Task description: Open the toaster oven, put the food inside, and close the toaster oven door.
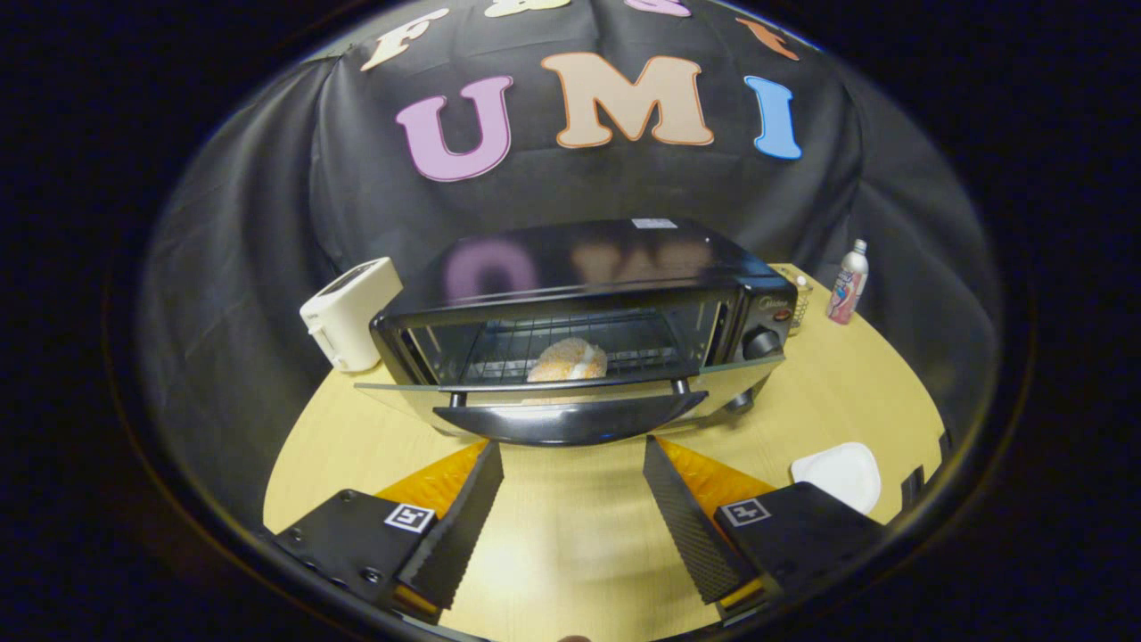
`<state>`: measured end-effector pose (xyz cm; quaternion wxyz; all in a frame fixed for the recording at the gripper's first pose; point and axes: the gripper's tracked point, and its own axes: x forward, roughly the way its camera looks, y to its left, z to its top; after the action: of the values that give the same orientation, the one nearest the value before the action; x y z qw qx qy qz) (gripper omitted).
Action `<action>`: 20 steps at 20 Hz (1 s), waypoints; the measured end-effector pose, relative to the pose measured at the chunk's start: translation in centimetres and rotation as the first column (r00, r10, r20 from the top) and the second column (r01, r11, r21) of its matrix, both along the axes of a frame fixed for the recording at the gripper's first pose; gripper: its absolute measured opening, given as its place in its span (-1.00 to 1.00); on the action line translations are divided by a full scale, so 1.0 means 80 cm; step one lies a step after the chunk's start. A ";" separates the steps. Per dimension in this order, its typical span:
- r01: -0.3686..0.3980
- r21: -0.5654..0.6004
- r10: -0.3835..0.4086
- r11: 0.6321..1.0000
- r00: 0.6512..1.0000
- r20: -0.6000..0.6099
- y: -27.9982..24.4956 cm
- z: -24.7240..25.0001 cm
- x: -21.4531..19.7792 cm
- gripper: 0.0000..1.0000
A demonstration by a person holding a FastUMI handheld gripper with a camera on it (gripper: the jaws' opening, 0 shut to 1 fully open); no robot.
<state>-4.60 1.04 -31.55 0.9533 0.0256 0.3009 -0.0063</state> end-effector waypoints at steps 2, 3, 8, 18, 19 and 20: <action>-0.006 0.004 0.006 1.000 1.000 0.017 0.004 0.008 0.009 1.00; -0.010 0.010 0.010 1.000 1.000 0.028 0.005 0.012 0.014 1.00; -0.007 0.029 0.006 1.000 0.999 0.054 0.007 0.025 0.024 1.00; -0.003 0.037 0.000 0.999 0.998 0.061 0.002 0.032 0.028 1.00; -0.003 0.035 0.001 0.999 0.998 0.062 0.000 0.035 0.026 1.00; -0.002 0.031 0.000 1.000 0.998 0.066 -0.002 0.040 0.022 1.00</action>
<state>-2.83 0.85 -28.31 0.9622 0.0407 0.2695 -0.0004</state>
